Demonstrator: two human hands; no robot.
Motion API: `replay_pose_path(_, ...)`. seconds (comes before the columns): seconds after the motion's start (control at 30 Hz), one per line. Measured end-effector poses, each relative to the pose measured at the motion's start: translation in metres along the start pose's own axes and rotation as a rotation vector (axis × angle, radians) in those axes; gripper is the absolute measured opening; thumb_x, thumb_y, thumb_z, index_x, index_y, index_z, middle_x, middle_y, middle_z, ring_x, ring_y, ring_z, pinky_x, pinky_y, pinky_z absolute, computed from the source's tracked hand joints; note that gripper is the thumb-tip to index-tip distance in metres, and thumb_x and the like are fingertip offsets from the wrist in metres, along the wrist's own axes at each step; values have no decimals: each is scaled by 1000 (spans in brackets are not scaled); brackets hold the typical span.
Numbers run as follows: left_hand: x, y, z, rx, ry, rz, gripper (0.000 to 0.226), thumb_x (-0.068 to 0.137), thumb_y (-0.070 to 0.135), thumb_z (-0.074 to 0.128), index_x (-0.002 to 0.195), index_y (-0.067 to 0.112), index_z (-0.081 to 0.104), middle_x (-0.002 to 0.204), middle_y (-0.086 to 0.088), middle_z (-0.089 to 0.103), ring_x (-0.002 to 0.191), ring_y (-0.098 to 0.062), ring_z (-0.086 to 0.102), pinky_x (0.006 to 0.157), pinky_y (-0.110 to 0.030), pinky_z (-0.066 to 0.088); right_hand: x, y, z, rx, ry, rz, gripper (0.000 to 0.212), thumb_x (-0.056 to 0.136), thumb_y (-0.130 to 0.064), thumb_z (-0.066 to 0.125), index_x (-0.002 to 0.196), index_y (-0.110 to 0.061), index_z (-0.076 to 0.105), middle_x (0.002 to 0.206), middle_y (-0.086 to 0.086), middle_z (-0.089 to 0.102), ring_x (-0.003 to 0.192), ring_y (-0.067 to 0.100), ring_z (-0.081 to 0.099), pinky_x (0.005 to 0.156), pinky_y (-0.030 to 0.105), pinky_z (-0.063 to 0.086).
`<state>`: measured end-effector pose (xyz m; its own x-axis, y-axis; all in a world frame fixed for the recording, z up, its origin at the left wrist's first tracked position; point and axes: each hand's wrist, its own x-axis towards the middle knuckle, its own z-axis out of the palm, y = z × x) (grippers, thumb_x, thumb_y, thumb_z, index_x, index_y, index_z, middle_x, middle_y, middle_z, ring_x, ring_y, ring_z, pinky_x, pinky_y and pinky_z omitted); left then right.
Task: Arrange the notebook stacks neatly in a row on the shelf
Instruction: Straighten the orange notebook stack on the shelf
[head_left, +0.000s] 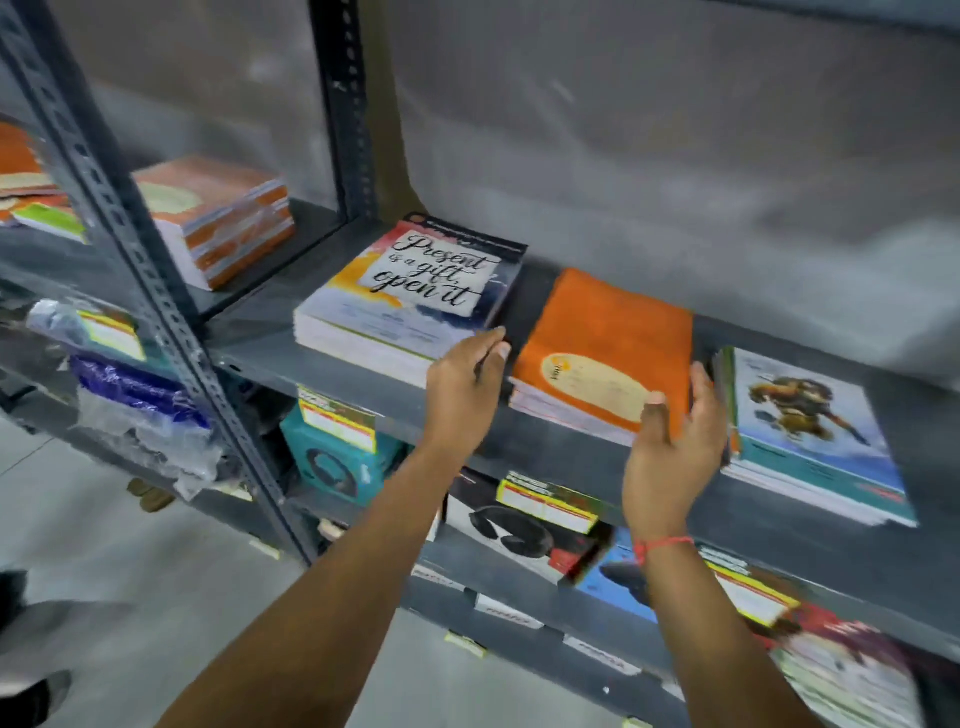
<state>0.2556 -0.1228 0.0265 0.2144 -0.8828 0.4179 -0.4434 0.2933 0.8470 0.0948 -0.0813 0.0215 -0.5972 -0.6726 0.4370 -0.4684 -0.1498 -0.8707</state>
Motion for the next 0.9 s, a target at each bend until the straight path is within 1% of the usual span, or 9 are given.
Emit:
replay_pose_path(0.13, -12, 0, 36, -25, -149, -236, 45, 95, 26, 43, 136, 7, 41, 105, -6, 59, 96, -16, 50, 70, -14, 33, 11, 32, -19, -21, -280, 198, 61, 94, -23, 49, 148, -12, 22, 150, 6, 36, 137, 25, 35, 110, 31, 31)
replay_pose_path(0.2, -18, 2, 49, -76, -99, -263, 41, 95, 20, 44, 131, 1, 46, 104, -4, 54, 97, -15, 48, 69, -12, 34, 15, 45, -25, -27, -413, 249, 65, 94, -33, 47, 149, -18, 17, 143, 1, 44, 131, 28, 44, 101, 27, 37)
replay_pose_path(0.3, -23, 4, 59, -49, -25, -255, 31, 92, 6, 45, 120, -2, 56, 112, -18, 65, 99, -23, 58, 79, -17, 40, 23, 54, -31, -17, -516, 266, 67, 91, -31, 53, 148, -19, 21, 153, 5, 34, 135, 26, 40, 112, 37, 33)
replay_pose_path(0.4, -30, 4, 64, -189, -15, -306, 36, 90, -6, 44, 124, -4, 51, 96, -9, 64, 76, 2, 61, 79, -15, 45, 31, 63, -44, 59, -603, 261, 68, 89, -23, 56, 148, -21, 21, 151, -3, 36, 124, 18, 49, 109, 32, 36)
replay_pose_path(0.47, -30, 1, 59, -375, -15, -383, 42, 87, -10, 47, 129, -3, 46, 88, -1, 60, 69, 11, 60, 77, -5, 48, 32, 68, -50, 90, -615, 243, 67, 90, -20, 56, 148, -22, 22, 132, -23, 49, 102, 0, 54, 100, 23, 37)
replay_pose_path(0.57, -32, 2, 51, -476, -28, -514, 41, 86, 3, 56, 127, 12, 54, 116, -5, 63, 102, -10, 58, 100, -29, 45, 31, 76, -49, 154, -561, 252, 59, 90, -13, 54, 144, -19, 32, 102, -44, 45, 91, -24, 49, 99, 18, 37)
replay_pose_path(0.63, -31, 2, 49, -496, -34, -559, 36, 88, 8, 56, 123, 16, 57, 126, -5, 61, 115, -19, 55, 107, -38, 40, 31, 77, -47, 187, -534, 254, 56, 90, -12, 54, 143, -18, 36, 110, -40, 45, 102, -19, 51, 99, 17, 36)
replay_pose_path(0.73, -32, 0, 50, -523, -14, -575, 34, 88, 9, 54, 122, 13, 59, 116, -1, 64, 104, -11, 59, 106, -35, 42, 32, 80, -46, 250, -509, 276, 57, 89, -13, 56, 142, -15, 36, 134, -19, 47, 116, -2, 45, 99, 18, 35)
replay_pose_path(0.9, -29, -5, 56, -550, 88, -595, 29, 87, 8, 57, 115, 11, 63, 100, 6, 66, 88, 0, 61, 88, -22, 50, 33, 85, -41, 203, -448, 276, 54, 88, -19, 59, 139, -17, 42, 116, -15, 54, 89, -20, 49, 81, -3, 36)
